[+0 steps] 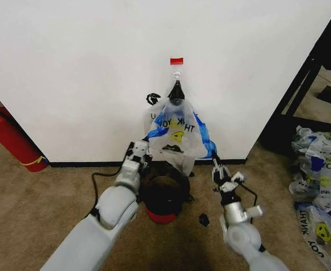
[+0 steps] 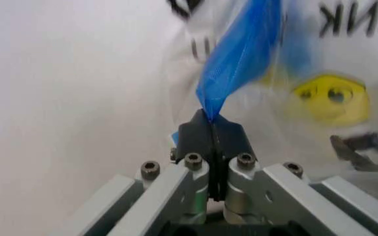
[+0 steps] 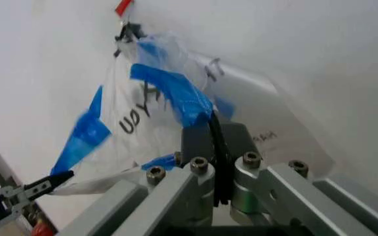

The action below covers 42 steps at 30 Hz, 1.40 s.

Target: Pick up the garbage bag from the wall and place it over the trash bin.

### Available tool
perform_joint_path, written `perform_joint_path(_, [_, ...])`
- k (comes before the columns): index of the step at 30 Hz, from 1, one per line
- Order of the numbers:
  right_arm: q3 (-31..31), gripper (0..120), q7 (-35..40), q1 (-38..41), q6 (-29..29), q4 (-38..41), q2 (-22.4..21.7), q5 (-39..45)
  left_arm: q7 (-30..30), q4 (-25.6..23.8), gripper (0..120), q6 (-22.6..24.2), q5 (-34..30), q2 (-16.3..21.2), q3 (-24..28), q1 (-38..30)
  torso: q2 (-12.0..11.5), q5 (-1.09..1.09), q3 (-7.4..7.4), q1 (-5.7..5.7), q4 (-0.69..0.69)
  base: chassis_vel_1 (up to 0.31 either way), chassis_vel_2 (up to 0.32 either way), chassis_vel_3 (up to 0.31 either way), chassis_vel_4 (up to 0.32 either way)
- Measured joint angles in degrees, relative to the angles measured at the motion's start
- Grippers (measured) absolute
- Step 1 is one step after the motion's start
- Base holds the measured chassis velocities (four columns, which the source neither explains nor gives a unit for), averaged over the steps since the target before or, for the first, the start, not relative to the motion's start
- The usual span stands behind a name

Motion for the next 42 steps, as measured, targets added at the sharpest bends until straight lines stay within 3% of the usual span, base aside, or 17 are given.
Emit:
perform_joint_path(11, [0.5,0,-4.0,-8.3,4.1,1.1,-1.4,-6.7,-1.7,-7.3,0,1.1,1.0,-3.7,-4.7,11.0,0.0,0.0,0.01,0.0,0.0,0.0,0.0,0.0,0.0])
perform_joint_path(17, [0.5,0,-5.1,-8.7,5.3,0.3,-1.5,-7.3,-1.7,-7.9,0,-0.1,2.7,-4.7,-5.2,13.1,0.0,0.0,0.02,0.01,-0.01,0.0,0.0,0.0,0.0])
perform_joint_path(26, [0.4,0,-6.4,-9.2,6.2,2.0,-3.2,-9.8,-1.5,-14.6,0,-0.9,5.1,-5.3,-10.1,19.4,0.0,0.0,0.01,0.01,0.0,0.0,0.0,0.0,0.0])
perform_joint_path(34, [-0.3,0,-6.5,-7.7,8.3,-3.6,-2.3,-11.1,-2.1,-11.0,0,-3.6,5.9,-7.0,-9.1,22.1,0.0,0.01,0.02,0.01,0.0,0.0,0.0,0.0,0.0])
perform_joint_path(42, [-0.3,0,-5.5,-7.9,8.6,-2.2,-3.3,-12.9,-2.8,-10.4,0,-4.6,8.7,-7.7,-8.5,25.4,0.0,0.01,0.02,0.01,0.0,0.0,0.0,0.0,0.0])
